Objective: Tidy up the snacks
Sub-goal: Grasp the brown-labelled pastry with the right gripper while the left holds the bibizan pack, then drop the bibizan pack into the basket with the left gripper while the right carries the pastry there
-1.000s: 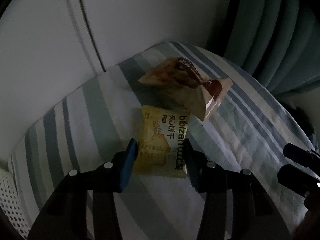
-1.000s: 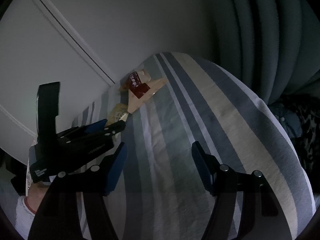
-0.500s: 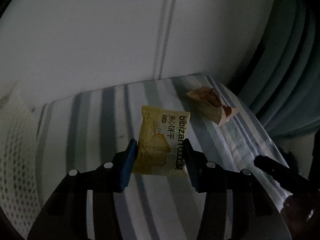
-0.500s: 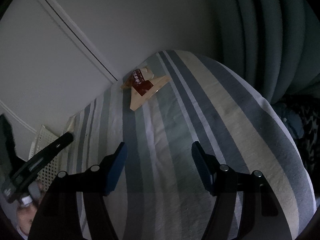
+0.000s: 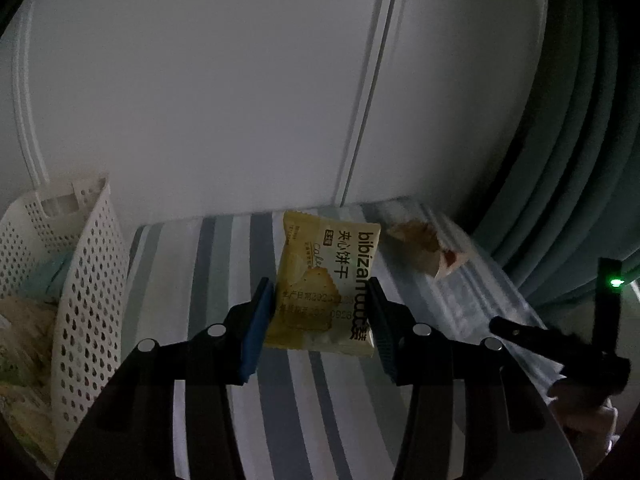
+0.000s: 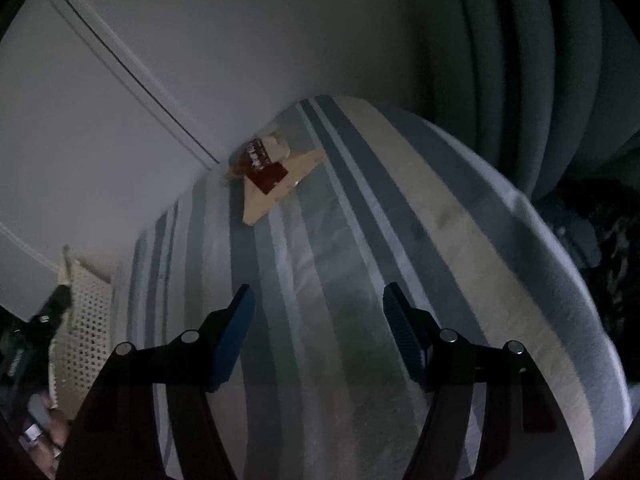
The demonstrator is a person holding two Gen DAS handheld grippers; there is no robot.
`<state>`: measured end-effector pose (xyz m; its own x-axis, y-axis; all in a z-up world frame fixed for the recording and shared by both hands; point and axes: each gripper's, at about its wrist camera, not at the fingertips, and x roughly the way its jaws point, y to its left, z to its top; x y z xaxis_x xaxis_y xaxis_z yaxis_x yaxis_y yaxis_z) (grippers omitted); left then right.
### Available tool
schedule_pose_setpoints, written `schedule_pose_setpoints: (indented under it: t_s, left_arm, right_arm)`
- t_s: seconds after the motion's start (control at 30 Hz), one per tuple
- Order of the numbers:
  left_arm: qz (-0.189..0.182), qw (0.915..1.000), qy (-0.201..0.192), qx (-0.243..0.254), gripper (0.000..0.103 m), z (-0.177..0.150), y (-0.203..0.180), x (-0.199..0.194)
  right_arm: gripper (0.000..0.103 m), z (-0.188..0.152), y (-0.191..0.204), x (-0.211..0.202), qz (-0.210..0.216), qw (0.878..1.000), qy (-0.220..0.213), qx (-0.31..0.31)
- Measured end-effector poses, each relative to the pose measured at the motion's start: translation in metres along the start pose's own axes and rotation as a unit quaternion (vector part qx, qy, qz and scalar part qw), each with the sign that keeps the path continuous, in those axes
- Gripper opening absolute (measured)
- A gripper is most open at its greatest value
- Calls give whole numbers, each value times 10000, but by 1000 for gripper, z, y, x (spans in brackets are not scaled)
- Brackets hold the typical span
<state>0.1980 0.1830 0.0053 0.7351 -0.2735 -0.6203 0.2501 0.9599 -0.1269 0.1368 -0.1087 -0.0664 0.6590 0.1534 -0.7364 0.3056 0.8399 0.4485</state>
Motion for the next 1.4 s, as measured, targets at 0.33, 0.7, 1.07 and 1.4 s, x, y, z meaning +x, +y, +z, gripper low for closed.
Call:
schedule_pose_setpoints:
  t_s: [0.33,0.7,1.07,1.4]
  left_arm:
    - [-104,9983,-440,-356,48,16,22,-34]
    - [119,9933,-891,-721,48,31,54,-66]
    - [504,9849,-1248,-1086,48,35,79,-94]
    - [1272,9672,-1467,-1638,48,34,134,-119]
  right_arm:
    - [83,86,75,42,-614,9866,-268,-1488]
    - [82,93,104,121,-1001,9686,485,-2222]
    - [53,90,97,133,-1149,9672,619,-2178]
    - [45,74,102,100,-783,9725,536,-2125]
